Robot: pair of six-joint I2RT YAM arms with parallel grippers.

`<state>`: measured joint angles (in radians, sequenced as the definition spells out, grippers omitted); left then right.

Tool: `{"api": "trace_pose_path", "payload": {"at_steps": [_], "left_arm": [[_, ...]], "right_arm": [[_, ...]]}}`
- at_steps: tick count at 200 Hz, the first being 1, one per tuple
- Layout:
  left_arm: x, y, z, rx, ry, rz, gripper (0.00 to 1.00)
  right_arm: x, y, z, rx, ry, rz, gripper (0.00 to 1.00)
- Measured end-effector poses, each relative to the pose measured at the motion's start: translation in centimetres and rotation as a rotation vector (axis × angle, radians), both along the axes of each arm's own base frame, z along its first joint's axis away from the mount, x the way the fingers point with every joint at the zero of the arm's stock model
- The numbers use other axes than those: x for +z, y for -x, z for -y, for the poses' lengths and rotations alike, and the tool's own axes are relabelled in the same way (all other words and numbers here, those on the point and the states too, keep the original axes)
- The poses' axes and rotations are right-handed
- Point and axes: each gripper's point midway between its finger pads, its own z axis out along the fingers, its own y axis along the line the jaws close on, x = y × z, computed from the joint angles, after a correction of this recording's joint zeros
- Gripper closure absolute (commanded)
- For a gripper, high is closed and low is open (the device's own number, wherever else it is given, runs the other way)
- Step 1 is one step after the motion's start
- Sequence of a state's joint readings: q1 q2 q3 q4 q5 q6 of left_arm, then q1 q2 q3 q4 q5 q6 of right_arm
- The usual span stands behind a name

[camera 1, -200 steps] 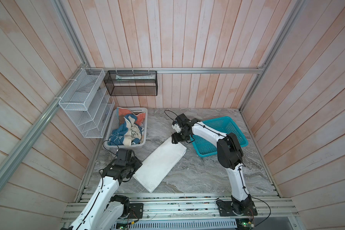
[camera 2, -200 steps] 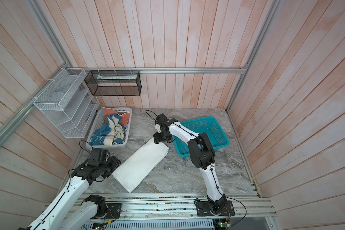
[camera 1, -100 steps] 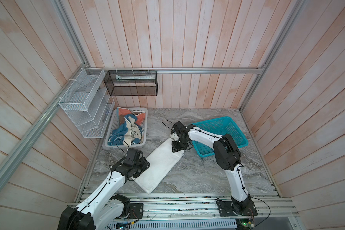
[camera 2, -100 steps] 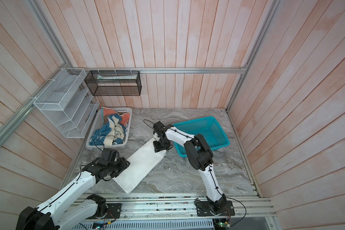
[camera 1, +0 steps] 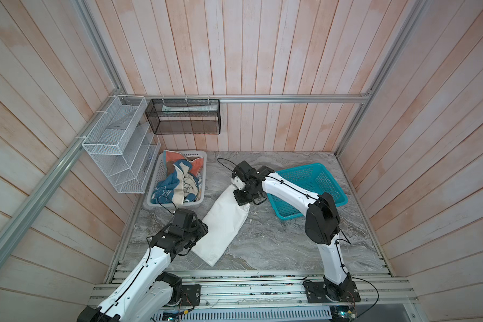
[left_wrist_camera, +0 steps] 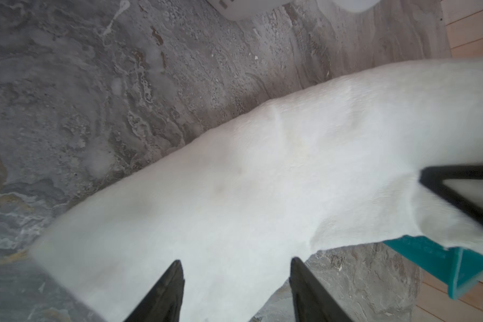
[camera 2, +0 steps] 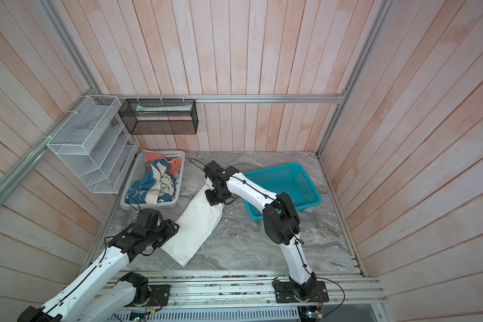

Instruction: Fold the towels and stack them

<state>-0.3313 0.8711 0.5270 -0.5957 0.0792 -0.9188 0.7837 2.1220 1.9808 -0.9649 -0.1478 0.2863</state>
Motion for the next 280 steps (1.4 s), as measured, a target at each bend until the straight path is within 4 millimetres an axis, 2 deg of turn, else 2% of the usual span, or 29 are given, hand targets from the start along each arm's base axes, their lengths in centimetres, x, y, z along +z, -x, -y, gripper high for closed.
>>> {"api": "trace_pose_path", "payload": {"at_steps": [12, 34, 64, 96, 109, 116, 127, 131, 133, 138, 151, 169, 181, 205, 207, 223, 234, 252, 280], "left_arm": [[-0.1, 0.0, 0.0, -0.003, -0.007, -0.001, 0.38], [-0.2, -0.3, 0.0, -0.009, -0.017, -0.006, 0.38], [-0.3, -0.8, 0.2, -0.019, -0.023, -0.008, 0.38], [-0.2, -1.4, 0.4, -0.032, -0.03, -0.001, 0.38], [-0.1, -1.6, 0.5, -0.036, -0.032, 0.004, 0.38], [-0.1, -1.6, 0.5, -0.038, -0.033, 0.006, 0.38], [0.0, -1.8, 0.5, -0.042, -0.034, 0.011, 0.38], [0.0, -1.8, 0.5, -0.044, -0.035, 0.013, 0.37], [0.0, -1.8, 0.6, -0.045, -0.036, 0.014, 0.38], [0.1, -1.9, 0.6, -0.048, -0.037, 0.017, 0.38], [0.0, -2.0, 0.6, -0.052, -0.039, 0.018, 0.37], [-0.2, -2.1, 0.6, -0.059, -0.044, 0.013, 0.38], [-0.4, -2.1, 0.6, -0.062, -0.046, 0.009, 0.38], [-0.5, -2.3, 0.7, -0.07, -0.04, 0.006, 0.38], [-0.5, -2.3, 0.7, -0.071, -0.039, 0.006, 0.38], [-0.5, -2.4, 0.8, -0.075, -0.037, 0.008, 0.38], [-0.5, -2.5, 0.8, -0.076, -0.037, 0.013, 0.38], [-0.4, -2.6, 0.8, -0.078, -0.037, 0.017, 0.37], [-0.6, -2.7, 1.0, -0.087, -0.034, 0.015, 0.39]], "right_arm": [[3.2, -0.7, 0.4, -0.015, -0.021, 0.048, 1.0], [7.8, -1.9, 2.3, -0.061, -0.034, 0.115, 1.0], [11.5, -3.3, 6.3, -0.14, -0.005, 0.172, 1.0], [13.5, -5.3, 12.6, -0.245, 0.037, 0.187, 1.0], [14.8, -6.4, 16.4, -0.316, 0.024, 0.196, 1.0], [15.2, -6.7, 17.8, -0.341, 0.019, 0.201, 1.0], [16.1, -7.0, 21.7, -0.412, 0.023, 0.213, 1.0], [16.0, -6.9, 22.4, -0.423, 0.028, 0.212, 1.0], [16.3, -7.0, 23.7, -0.448, 0.032, 0.22, 1.0], [16.5, -6.8, 25.3, -0.478, 0.046, 0.225, 1.0], [16.0, -6.4, 28.8, -0.546, 0.102, 0.245, 1.0], [13.7, -5.5, 31.2, -0.575, 0.172, 0.234, 1.0], [11.2, -5.2, 31.4, -0.566, 0.2, 0.199, 1.0], [4.6, -5.9, 30.8, -0.525, 0.229, 0.088, 1.0], [3.7, -6.0, 30.6, -0.519, 0.228, 0.071, 1.0], [0.2, -6.4, 29.6, -0.492, 0.215, 0.011, 1.0], [-2.3, -6.3, 28.2, -0.463, 0.184, -0.033, 1.0], [-4.2, -5.7, 25.0, -0.4, 0.118, -0.07, 1.0], [-4.4, -5.2, 17.8, -0.282, -0.044, -0.073, 1.0]]}}
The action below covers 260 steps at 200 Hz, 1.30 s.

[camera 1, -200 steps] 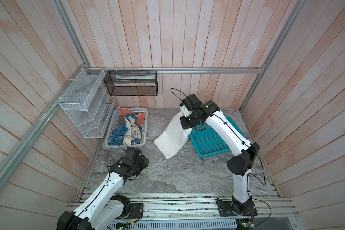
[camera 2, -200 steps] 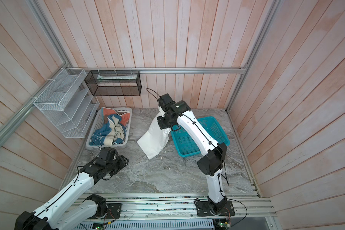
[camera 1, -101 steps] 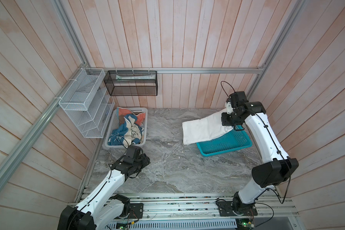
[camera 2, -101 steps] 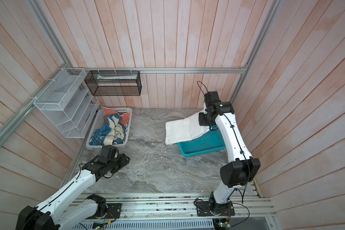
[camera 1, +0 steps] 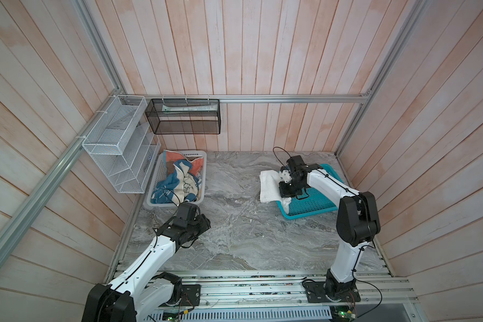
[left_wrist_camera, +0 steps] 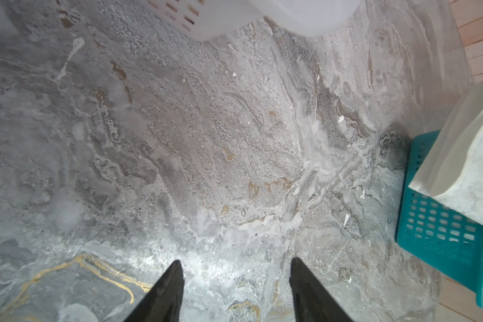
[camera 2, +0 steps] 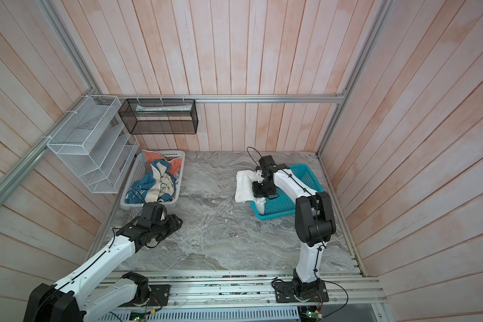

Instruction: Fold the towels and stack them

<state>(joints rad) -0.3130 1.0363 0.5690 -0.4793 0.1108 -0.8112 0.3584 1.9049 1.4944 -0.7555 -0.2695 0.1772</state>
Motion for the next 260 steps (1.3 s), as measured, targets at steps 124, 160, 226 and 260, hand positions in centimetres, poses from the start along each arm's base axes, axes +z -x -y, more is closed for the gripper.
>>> {"api": "trace_pose_path", "payload": {"at_steps": [124, 160, 226, 260], "left_arm": [[5.7, -3.8, 17.2, -0.516, 0.248, 0.19, 0.41], [3.1, -4.8, 18.0, -0.501, 0.236, 0.126, 0.42], [2.2, -5.7, 18.6, -0.463, 0.261, 0.119, 0.55], [2.5, -6.6, 19.1, -0.446, 0.281, 0.127, 0.78]], "right_arm": [[8.4, -0.9, -6.6, 0.123, -0.108, 0.137, 1.0], [9.2, -0.6, -4.8, 0.115, -0.089, 0.156, 1.0], [7.3, -0.1, -3.7, 0.119, -0.065, 0.119, 1.0], [7.2, -0.5, -3.0, 0.121, -0.044, 0.131, 1.0]]}}
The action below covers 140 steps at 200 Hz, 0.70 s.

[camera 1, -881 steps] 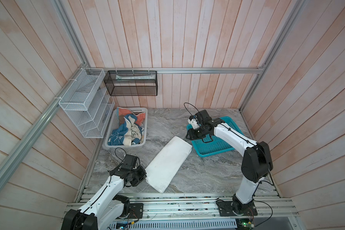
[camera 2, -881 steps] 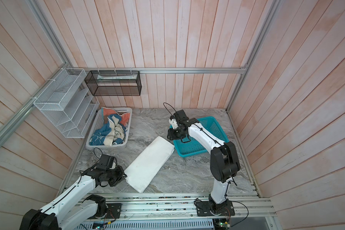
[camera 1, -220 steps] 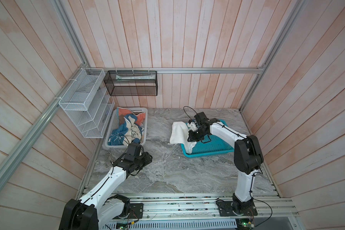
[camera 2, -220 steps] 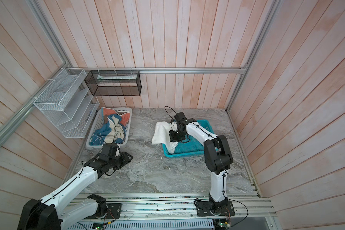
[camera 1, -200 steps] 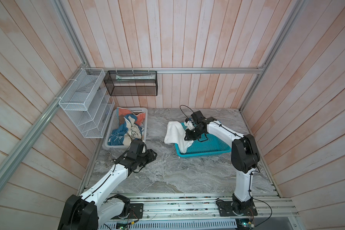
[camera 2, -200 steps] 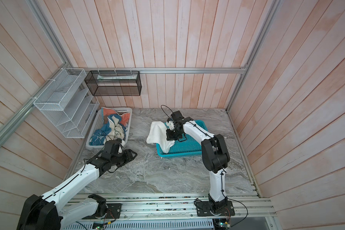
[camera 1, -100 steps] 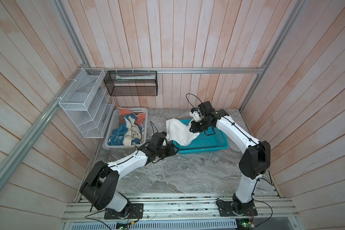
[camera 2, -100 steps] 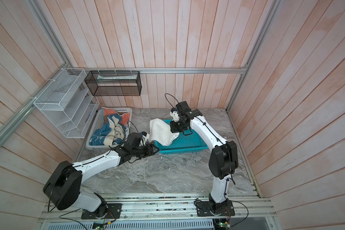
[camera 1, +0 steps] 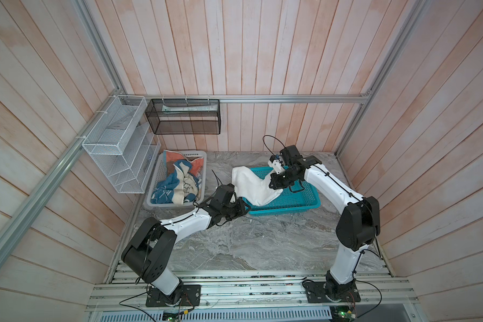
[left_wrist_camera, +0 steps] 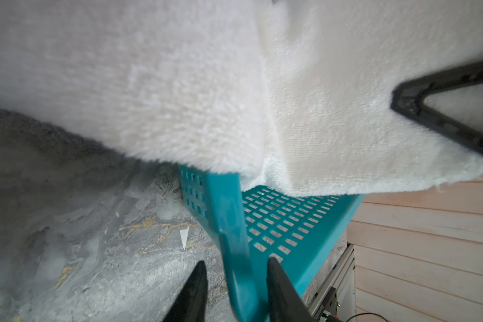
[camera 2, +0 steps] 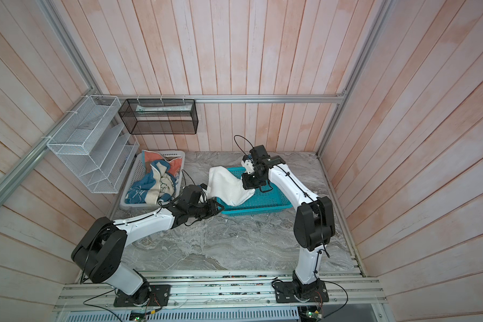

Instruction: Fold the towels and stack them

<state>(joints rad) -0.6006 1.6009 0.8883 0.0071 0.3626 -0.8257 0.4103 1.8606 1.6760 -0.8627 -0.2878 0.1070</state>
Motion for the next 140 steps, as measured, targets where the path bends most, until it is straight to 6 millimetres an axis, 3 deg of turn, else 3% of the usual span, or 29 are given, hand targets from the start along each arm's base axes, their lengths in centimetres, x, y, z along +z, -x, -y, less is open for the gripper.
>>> {"api": "trace_pose_path", "payload": {"at_steps": [49, 80, 140], "left_arm": [[0.3, -0.3, -0.1, 0.032, 0.004, -0.022, 1.0], [0.2, -0.4, -0.4, 0.04, -0.012, -0.031, 1.0], [0.6, -0.3, -0.4, 0.053, -0.025, -0.07, 1.0]], "right_arm": [[-0.1, -2.0, 4.1, -0.065, 0.018, 0.017, 1.0], [-1.7, -2.1, 6.4, -0.079, 0.038, -0.008, 1.0], [-3.9, -2.1, 6.9, -0.06, 0.072, -0.019, 1.0]]}}
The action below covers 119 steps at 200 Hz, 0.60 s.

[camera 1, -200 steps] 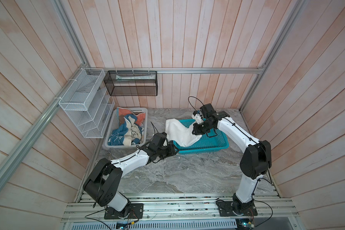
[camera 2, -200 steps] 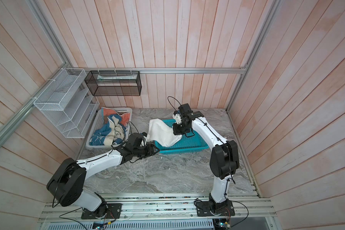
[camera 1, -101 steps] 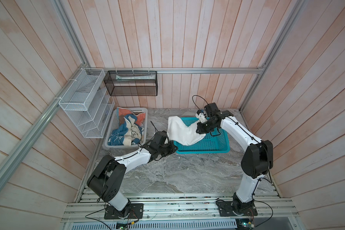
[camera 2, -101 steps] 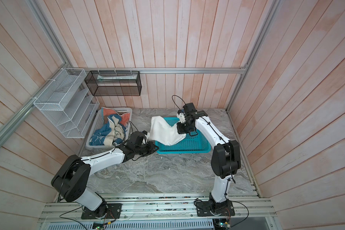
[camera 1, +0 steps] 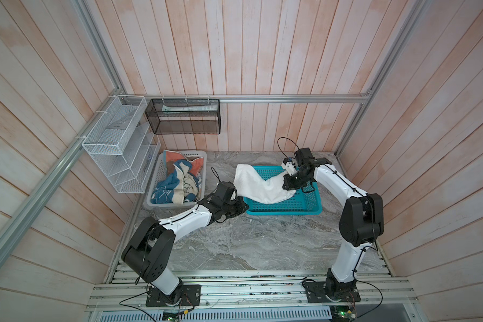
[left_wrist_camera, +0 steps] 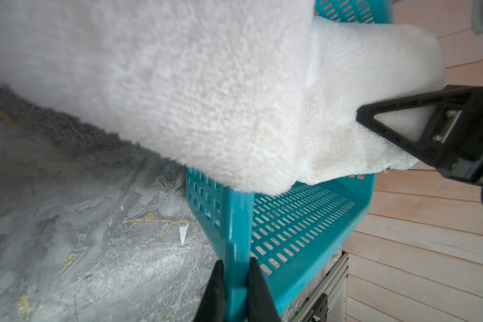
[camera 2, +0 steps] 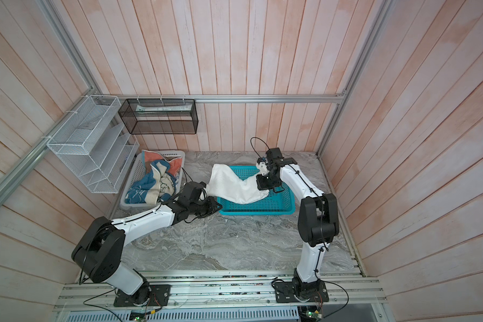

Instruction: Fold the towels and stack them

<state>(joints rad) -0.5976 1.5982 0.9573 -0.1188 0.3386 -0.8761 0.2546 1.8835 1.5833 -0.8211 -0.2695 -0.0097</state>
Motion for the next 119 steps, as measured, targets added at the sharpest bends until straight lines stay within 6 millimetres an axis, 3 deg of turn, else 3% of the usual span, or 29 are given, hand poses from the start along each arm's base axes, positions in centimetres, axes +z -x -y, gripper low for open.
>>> {"api": "trace_pose_path", "payload": {"at_steps": [74, 119], "left_arm": [[0.3, 0.7, -1.0, 0.021, -0.017, -0.039, 1.0], [0.5, 0.7, -1.3, 0.03, -0.016, -0.044, 1.0]], "right_arm": [[-5.6, 0.2, 2.6, -0.046, 0.161, -0.022, 1.0], [-5.8, -0.4, 3.5, -0.065, 0.23, 0.007, 1.0]]}}
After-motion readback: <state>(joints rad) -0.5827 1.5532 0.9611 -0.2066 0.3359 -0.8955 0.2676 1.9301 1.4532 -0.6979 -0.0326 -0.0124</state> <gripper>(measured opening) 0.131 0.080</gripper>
